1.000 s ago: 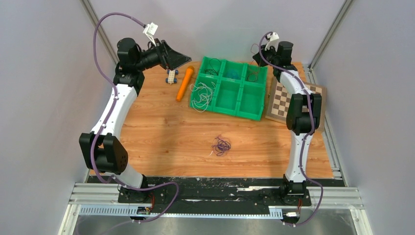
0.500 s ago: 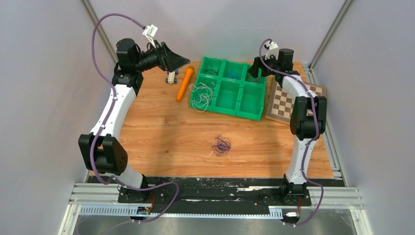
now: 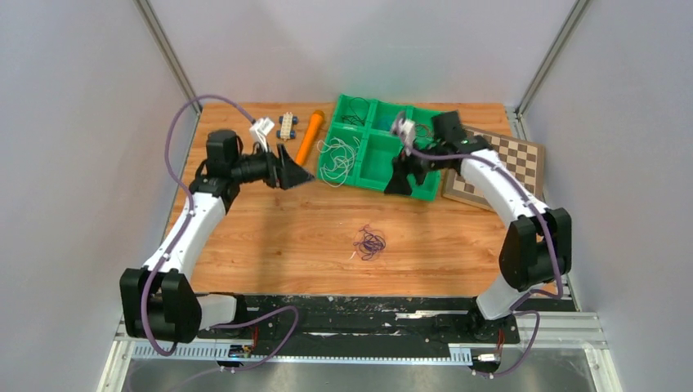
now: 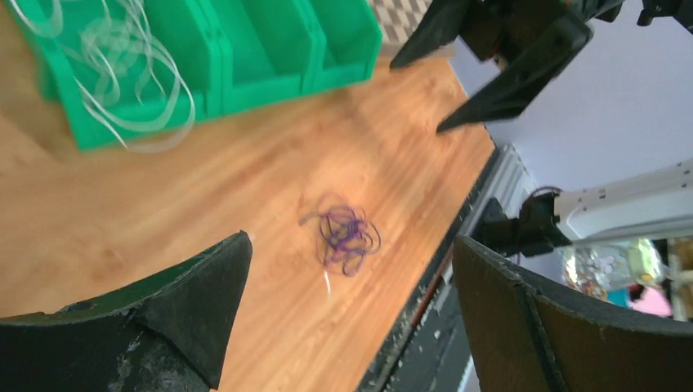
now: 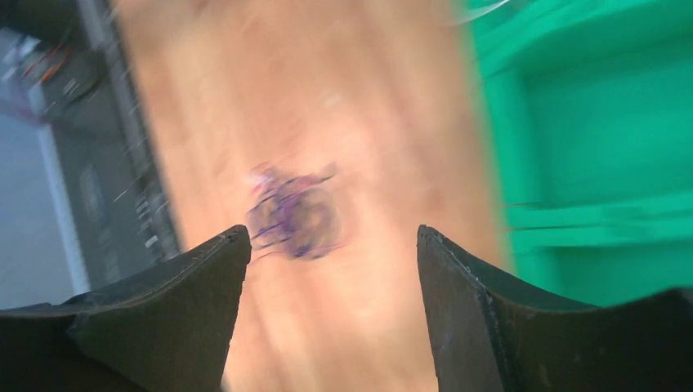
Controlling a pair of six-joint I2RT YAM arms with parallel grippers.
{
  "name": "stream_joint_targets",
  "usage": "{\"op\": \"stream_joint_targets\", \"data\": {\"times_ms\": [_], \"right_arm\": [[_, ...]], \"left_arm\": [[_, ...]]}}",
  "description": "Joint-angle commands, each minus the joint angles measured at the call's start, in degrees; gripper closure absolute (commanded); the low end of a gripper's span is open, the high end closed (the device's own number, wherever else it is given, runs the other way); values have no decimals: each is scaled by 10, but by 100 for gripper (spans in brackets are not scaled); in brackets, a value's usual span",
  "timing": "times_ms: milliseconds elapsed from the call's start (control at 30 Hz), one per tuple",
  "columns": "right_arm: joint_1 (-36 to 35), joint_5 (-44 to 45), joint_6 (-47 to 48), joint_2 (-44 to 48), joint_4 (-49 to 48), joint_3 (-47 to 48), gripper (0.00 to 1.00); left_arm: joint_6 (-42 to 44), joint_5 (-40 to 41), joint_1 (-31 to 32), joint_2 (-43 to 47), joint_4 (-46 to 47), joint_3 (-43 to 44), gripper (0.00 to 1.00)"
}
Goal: Untangle the cables
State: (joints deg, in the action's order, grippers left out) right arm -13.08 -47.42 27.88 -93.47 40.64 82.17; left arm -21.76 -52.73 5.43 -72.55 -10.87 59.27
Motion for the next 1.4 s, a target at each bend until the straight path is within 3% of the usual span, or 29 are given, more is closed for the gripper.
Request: {"op": "stream_joint_targets", "data": {"times_ms": [0,167,367,833,1033,1067,1133,1167,1233,1367], "right_arm": [[-72,-14,32,4,121,-100,28],[-79,-40,-54,-15,78,-163,32],[-85,-32,-145,-33,0,-215,34],[-127,58,-221,-58,-66,-220,25],[-130,63,-231,-80,-80,-212,26],[-130,68,-230,-77,-82,-214,26],[-130,71,-238,-75,-92,-219,26],[-132,72,-242,-76,-98,-220,26],[-138,83,-249,-79,-113,-215,26],[-155,106,-259,-73,-173,-219,25]], "left_arm": [[-10,-44,43,53,56,-113,0],[19,-33,171,28,119,-182,22],[52,-13,243,-89,172,-163,33],[52,43,282,-250,292,-130,38],[36,42,287,-265,335,-140,52],[36,42,287,-264,341,-144,55],[21,29,287,-262,355,-148,71],[14,15,287,-257,360,-149,84],[-19,5,287,-242,383,-158,97],[-60,21,284,-199,366,-168,100]]}}
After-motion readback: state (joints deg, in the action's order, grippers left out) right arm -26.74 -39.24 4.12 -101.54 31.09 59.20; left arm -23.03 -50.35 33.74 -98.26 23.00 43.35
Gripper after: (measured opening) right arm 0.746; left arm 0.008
